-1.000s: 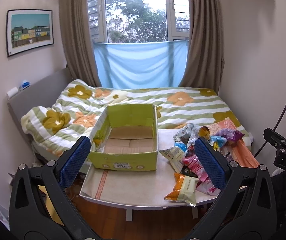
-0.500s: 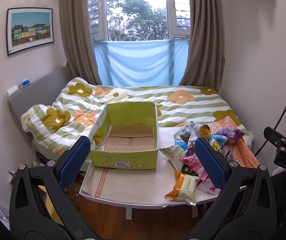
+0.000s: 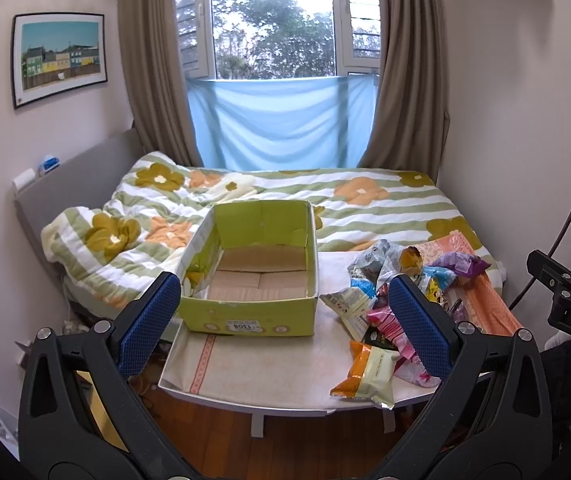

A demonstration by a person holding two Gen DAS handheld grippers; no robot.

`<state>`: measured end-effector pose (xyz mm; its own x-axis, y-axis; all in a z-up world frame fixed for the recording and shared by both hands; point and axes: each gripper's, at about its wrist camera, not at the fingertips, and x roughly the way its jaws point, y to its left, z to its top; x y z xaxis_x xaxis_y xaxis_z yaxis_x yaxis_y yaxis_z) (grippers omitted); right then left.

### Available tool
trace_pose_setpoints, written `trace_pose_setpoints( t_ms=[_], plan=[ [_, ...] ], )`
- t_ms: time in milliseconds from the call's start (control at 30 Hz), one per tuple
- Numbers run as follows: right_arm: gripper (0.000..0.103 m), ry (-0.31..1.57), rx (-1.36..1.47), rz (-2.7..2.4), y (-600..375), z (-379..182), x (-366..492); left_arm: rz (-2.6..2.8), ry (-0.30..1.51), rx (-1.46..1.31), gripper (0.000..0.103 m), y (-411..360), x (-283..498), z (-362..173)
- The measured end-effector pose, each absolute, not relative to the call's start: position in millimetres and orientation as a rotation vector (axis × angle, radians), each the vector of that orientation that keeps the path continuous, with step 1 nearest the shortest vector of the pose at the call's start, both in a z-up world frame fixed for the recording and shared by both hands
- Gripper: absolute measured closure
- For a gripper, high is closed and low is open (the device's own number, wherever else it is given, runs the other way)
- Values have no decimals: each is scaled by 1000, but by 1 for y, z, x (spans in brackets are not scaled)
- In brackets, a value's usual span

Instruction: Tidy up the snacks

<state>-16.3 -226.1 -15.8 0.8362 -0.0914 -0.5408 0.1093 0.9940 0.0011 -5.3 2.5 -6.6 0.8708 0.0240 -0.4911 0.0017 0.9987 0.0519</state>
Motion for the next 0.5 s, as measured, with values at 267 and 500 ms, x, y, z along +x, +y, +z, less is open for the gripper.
trace_pose_setpoints(
  t_ms=[267,500],
  plan=[
    [0,573,32,-106,-225,-17,-15,10,518,55,0,3,-5,-9],
    [0,574,31,-107,-225,-17,-15,13,519,58,0,1,-4,-10]
  ],
)
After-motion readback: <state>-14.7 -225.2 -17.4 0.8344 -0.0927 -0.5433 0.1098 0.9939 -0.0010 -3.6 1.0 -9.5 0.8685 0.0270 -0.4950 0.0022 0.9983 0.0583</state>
